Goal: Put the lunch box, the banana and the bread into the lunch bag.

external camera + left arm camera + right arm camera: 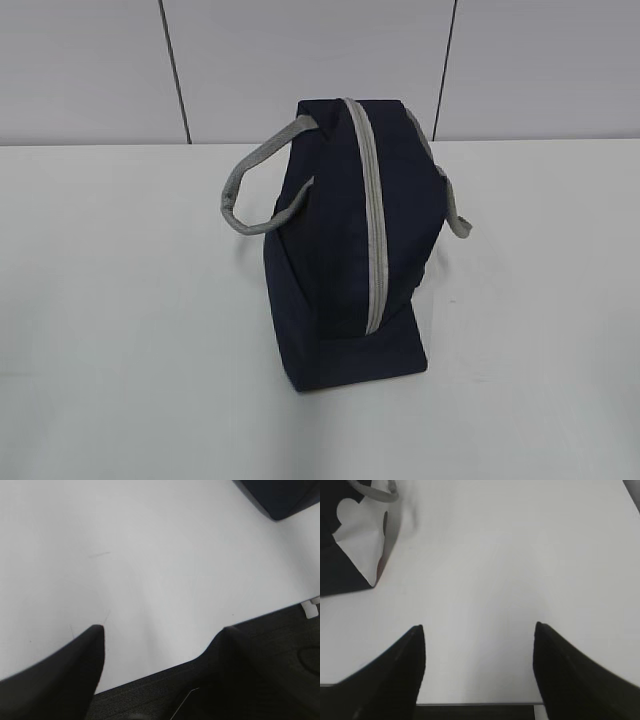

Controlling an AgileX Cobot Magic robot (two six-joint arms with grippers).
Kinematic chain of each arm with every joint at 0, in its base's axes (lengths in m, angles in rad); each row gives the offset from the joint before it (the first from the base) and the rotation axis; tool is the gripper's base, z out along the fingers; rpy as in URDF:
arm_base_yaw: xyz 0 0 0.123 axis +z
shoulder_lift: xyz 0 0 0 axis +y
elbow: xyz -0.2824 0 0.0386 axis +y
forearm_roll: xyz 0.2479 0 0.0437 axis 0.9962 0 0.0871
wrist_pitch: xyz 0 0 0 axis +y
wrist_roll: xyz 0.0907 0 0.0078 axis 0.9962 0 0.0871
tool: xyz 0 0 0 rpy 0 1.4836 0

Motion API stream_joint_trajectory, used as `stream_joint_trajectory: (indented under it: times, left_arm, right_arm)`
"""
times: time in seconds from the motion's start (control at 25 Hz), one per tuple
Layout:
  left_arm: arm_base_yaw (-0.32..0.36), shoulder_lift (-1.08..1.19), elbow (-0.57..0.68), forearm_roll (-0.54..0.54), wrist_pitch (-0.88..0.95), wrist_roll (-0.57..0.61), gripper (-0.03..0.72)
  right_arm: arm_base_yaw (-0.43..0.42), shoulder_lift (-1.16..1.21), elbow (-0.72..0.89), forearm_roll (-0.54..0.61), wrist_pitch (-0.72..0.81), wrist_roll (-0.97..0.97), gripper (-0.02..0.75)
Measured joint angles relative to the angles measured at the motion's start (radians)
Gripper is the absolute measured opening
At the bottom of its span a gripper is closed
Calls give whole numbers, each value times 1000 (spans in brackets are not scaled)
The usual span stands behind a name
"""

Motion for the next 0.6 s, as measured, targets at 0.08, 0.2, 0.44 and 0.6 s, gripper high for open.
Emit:
stream_joint_trajectory:
  times: [0.08,0.2,0.44,0.6]
  left_arm:
    - [38,-2,1,0,0,0,481]
    - [102,-33,3,0,1,0,477]
    - [190,-161,7,-1,2,0,463]
    - [254,-246,7,-1,6,0,461]
  right_arm:
    - [-2,-21,0,0,0,0,516]
    - [-9,-21,0,2,0,0,516]
    - [-9,-25,0,2,0,0,516]
    - [-9,-25,0,2,0,0,516]
